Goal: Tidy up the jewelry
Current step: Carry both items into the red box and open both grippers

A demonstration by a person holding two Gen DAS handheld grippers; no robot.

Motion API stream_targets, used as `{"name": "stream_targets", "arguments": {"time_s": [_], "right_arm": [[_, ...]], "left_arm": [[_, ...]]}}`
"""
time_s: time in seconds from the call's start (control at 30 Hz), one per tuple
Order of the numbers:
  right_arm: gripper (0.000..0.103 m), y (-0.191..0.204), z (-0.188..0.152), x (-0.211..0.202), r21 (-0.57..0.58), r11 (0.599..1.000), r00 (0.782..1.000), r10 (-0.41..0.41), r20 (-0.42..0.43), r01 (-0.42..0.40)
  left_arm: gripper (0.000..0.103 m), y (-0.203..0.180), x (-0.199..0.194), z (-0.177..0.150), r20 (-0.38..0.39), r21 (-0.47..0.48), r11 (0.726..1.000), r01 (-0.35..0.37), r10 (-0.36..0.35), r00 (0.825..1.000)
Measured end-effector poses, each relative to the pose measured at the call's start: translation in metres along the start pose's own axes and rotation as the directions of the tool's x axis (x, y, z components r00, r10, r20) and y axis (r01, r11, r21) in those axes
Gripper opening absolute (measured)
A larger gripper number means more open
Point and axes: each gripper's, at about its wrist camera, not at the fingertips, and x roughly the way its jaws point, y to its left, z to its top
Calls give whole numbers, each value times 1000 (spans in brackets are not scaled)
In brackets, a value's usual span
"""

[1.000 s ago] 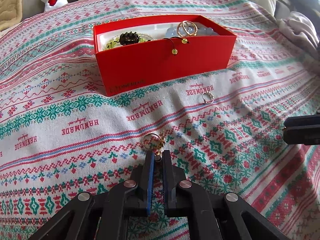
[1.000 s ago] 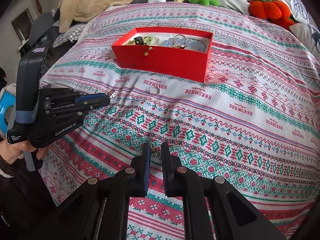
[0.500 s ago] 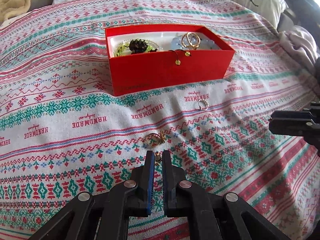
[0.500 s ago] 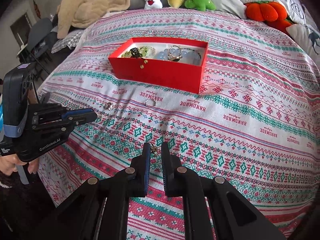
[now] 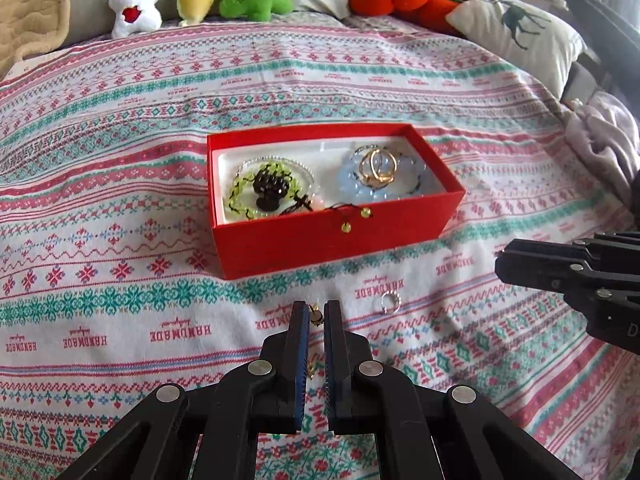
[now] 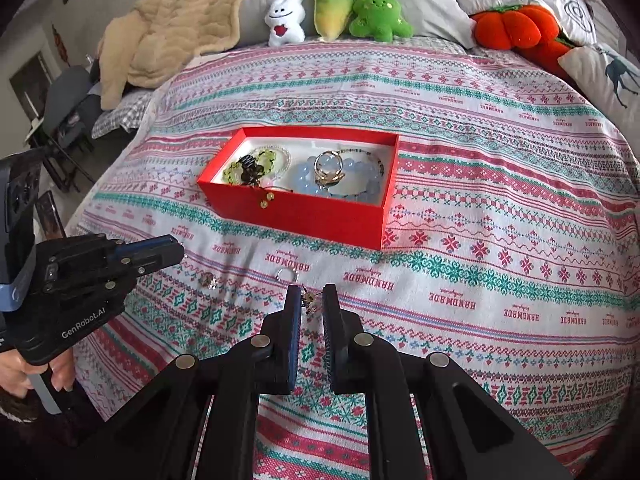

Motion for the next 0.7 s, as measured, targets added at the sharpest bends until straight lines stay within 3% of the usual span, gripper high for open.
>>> {"name": "stream_targets", "arguments": {"time_s": [0.47,0.7], "right_arm": [[11,-21,53,6,144,988,998,44,51,-51],[11,-35,68,28,248,965,996,79,28,-84]], "left_arm": [[2,-6,28,52,47,-141,988,58,-52,998],[2,1,55,62,56,-248,963,101,-89,994]]}}
